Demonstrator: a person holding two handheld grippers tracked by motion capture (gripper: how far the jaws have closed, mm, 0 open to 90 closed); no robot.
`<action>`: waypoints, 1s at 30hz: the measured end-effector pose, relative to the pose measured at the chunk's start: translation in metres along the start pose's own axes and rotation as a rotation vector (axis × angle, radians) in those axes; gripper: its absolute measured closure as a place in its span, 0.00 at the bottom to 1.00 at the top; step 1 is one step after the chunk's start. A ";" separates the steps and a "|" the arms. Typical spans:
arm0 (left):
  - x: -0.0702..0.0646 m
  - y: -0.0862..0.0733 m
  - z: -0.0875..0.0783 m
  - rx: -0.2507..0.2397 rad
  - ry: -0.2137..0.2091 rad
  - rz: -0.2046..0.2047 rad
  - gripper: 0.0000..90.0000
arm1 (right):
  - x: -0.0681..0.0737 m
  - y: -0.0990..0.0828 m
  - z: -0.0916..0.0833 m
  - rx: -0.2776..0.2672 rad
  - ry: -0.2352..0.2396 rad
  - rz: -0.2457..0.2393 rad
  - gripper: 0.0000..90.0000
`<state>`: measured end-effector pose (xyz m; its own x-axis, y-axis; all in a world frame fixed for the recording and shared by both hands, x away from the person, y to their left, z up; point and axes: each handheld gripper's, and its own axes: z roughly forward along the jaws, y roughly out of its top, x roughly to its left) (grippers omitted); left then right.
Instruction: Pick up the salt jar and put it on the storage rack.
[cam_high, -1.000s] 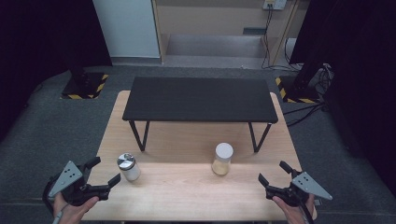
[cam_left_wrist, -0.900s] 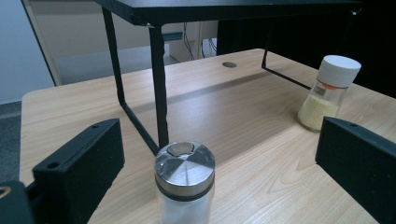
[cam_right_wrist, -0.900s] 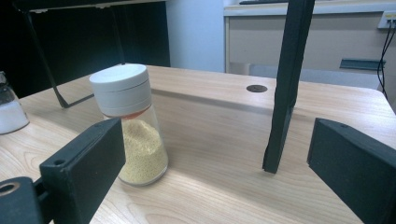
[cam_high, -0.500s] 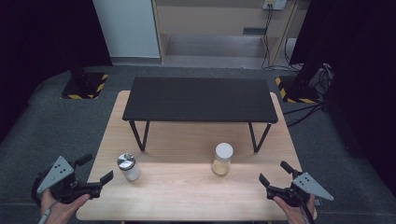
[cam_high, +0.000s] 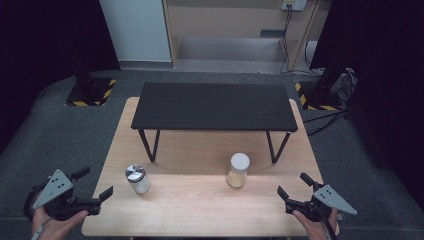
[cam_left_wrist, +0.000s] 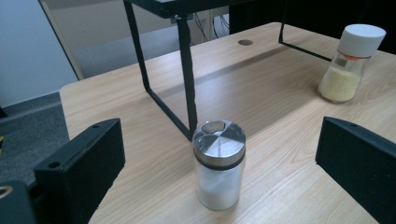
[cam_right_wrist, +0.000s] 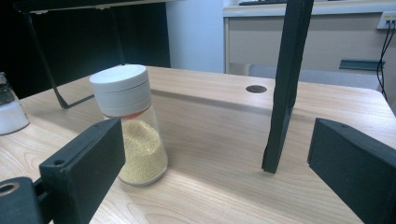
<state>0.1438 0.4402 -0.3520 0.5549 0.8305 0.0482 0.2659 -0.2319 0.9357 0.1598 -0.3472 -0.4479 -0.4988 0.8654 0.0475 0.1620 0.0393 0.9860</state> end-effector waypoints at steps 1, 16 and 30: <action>0.001 -0.001 0.001 0.001 -0.003 0.002 0.00 | 0.000 0.000 0.000 0.000 0.001 0.000 0.05; 0.016 -0.006 0.030 0.039 -0.077 0.035 0.03 | 0.000 0.000 0.000 0.002 0.000 -0.002 0.05; 0.013 -0.008 0.065 0.088 -0.091 0.010 0.04 | 0.001 0.000 0.000 0.003 0.003 -0.006 0.05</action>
<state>0.2006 0.4200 -0.3816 0.6262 0.7794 0.0220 0.3257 -0.2871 0.9008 0.1597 -0.3467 -0.4477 -0.5022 0.8637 0.0423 0.1617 0.0457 0.9858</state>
